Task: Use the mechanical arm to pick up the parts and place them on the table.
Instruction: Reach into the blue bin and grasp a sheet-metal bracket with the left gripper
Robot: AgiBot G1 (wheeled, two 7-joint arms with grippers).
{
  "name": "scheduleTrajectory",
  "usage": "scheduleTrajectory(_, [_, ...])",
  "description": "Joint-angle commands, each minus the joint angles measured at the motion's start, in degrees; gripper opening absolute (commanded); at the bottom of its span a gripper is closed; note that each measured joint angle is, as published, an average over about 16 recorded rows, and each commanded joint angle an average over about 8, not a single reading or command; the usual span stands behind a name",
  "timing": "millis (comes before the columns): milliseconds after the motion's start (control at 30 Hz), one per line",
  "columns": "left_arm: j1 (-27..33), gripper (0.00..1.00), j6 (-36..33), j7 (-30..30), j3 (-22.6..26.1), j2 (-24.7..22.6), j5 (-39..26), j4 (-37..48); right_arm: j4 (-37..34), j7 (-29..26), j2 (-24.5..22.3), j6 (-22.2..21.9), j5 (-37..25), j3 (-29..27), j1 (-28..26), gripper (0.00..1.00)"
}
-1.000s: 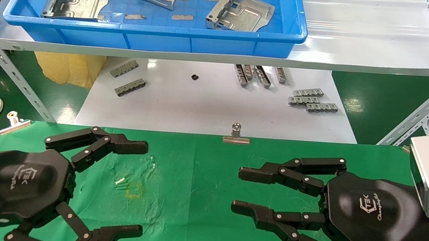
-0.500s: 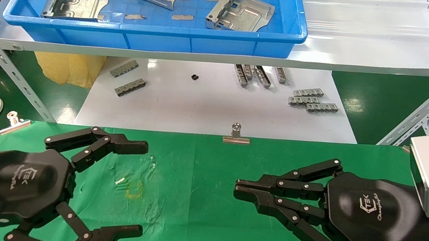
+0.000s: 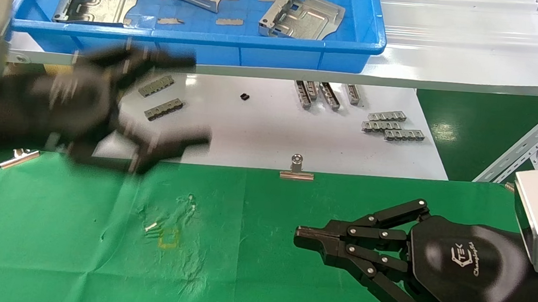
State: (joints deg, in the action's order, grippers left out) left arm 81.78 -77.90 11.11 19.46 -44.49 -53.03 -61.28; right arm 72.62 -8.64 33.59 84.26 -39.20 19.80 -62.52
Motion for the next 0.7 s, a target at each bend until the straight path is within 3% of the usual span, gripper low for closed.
scheduleTrajectory(33, [4.5,1.00,1.5,0.4,1.0,-2.2,-2.6,2.9,0.0,0.0,0.0,0.0,0.0,0.0,0.0,0.00])
scheduleTrajectory(300, [23.5,1.00,13.2,-3.2,6.5,-16.1,-15.4,30.5,0.0,0.0,0.0,0.0,0.0,0.0,0.0,0.00])
scheduleTrajectory(533, [32.4,1.00,31.4,-6.5,9.7,-26.2,-23.0,49.0,0.0,0.0,0.0,0.0,0.0,0.0,0.0,0.00])
scheduleTrajectory(567, [33.1,0.97,33.3,-6.7,10.0,-27.2,-23.7,50.8,0.0,0.0,0.0,0.0,0.0,0.0,0.0,0.00])
scheduleTrajectory(633, [34.0,0.76,36.1,-6.9,10.3,-28.9,-24.5,53.7,0.0,0.0,0.0,0.0,0.0,0.0,0.0,0.00])
scheduleTrajectory(667, [34.4,0.64,37.0,-6.8,10.4,-29.5,-24.6,54.9,0.0,0.0,0.0,0.0,0.0,0.0,0.0,0.04])
scheduleTrajectory(700, [34.7,0.51,37.8,-6.6,10.4,-30.1,-24.6,55.9,0.0,0.0,0.0,0.0,0.0,0.0,0.0,0.15])
